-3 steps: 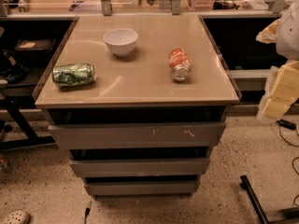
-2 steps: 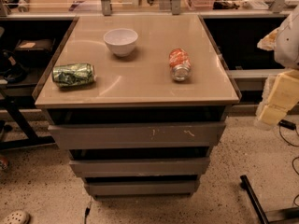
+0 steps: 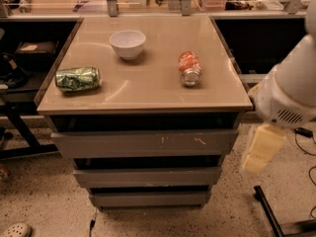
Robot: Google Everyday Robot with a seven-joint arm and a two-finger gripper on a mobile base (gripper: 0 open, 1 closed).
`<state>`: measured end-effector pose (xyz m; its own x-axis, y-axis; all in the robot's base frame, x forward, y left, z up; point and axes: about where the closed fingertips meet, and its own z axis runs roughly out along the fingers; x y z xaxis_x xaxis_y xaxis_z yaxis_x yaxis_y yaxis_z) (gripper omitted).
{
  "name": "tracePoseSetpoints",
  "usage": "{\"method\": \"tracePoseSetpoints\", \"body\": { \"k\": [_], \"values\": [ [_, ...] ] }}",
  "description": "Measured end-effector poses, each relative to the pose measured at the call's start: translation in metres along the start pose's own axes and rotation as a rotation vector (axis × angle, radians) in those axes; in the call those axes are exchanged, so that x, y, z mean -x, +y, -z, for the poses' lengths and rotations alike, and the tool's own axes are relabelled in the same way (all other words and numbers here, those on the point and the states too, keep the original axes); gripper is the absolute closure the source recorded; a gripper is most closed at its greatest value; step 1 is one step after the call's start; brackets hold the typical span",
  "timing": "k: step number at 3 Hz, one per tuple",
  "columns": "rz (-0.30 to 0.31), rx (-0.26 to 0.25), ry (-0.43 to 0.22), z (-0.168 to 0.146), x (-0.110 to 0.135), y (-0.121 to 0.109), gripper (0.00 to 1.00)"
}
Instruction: Open bottom drawer
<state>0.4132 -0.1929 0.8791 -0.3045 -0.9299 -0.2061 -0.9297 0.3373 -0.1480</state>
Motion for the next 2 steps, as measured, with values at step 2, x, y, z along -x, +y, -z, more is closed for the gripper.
{"method": "tracePoseSetpoints", "body": {
  "k": [2],
  "values": [
    [-0.021, 0.116, 0.041, -0.0679, -0.0160, 0.0440, 0.00]
  ]
}}
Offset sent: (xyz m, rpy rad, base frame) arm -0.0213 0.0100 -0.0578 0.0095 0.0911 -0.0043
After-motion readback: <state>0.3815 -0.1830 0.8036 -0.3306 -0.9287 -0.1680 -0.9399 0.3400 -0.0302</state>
